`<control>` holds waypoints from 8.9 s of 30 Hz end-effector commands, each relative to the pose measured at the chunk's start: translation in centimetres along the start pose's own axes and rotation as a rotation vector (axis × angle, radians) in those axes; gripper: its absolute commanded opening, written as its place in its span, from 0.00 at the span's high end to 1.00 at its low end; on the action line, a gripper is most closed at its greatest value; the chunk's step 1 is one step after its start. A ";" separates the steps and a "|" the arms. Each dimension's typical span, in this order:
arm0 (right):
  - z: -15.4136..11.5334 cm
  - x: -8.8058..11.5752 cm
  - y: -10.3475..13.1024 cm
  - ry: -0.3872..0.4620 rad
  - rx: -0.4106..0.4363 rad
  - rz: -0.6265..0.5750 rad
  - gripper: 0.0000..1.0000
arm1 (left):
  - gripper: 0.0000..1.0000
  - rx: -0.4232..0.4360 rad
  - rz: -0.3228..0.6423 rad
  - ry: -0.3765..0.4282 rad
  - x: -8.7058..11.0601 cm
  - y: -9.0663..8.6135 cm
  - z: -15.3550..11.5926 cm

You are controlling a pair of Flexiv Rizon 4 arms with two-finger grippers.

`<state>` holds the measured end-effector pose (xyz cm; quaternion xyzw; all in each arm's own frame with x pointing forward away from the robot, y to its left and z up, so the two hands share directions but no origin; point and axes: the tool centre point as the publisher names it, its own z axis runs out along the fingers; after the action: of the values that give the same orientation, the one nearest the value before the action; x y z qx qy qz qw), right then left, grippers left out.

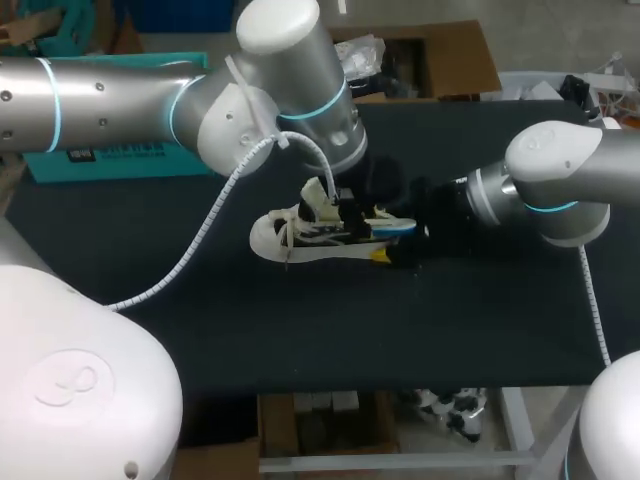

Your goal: Open the shoe tongue, take the insole out of the shoe, put the insole back into the shoe, and pack the shoe into the shoebox

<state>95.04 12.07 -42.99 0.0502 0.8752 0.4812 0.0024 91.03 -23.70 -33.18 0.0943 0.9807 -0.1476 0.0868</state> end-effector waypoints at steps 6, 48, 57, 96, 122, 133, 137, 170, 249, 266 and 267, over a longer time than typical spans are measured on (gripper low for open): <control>0.3 0.1 -0.5 0.001 -0.003 -0.001 1.00 | 0.55 -0.008 -0.012 -0.056 -0.8 -1.1 2.2; -0.3 0.2 -0.4 0.001 0.003 -0.007 1.00 | 1.00 0.520 0.266 0.070 0.5 -3.8 -9.7; -2.3 1.2 -0.8 -0.021 0.005 -0.004 0.00 | 1.00 0.697 0.356 0.117 0.1 -5.8 -12.2; -12.5 -1.8 4.7 0.087 0.418 -0.043 0.00 | 1.00 1.154 0.440 -0.017 0.7 -7.0 -18.5; -6.9 -1.6 11.7 -0.012 0.823 -0.112 0.00 | 1.00 1.386 0.024 -0.394 3.4 5.0 -32.4; -2.5 -1.4 12.6 0.017 0.969 -0.120 0.00 | 1.00 1.379 -0.141 -0.457 5.6 12.0 -32.5; -1.1 -1.6 12.3 0.030 0.986 -0.121 0.00 | 1.00 1.376 -0.169 -0.471 6.5 13.7 -32.4; -1.0 -1.0 9.8 -0.048 1.012 0.102 1.00 | 1.00 1.395 -0.181 -0.427 6.0 16.8 -31.5; -7.5 8.7 7.6 -0.621 0.354 0.911 0.00 | 1.00 1.568 -0.023 0.131 -0.7 6.9 -27.0; -10.5 9.0 9.2 -0.454 0.290 1.040 0.00 | 1.00 1.595 -0.210 0.105 2.1 5.2 -28.0; -10.7 9.3 9.5 -0.464 0.297 1.038 0.00 | 1.00 1.596 -0.247 0.124 2.2 5.2 -28.0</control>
<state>86.61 10.63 -30.80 0.5817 0.7656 0.2739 -0.0234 87.45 -9.79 -9.08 0.0836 0.5798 -0.8042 -0.1006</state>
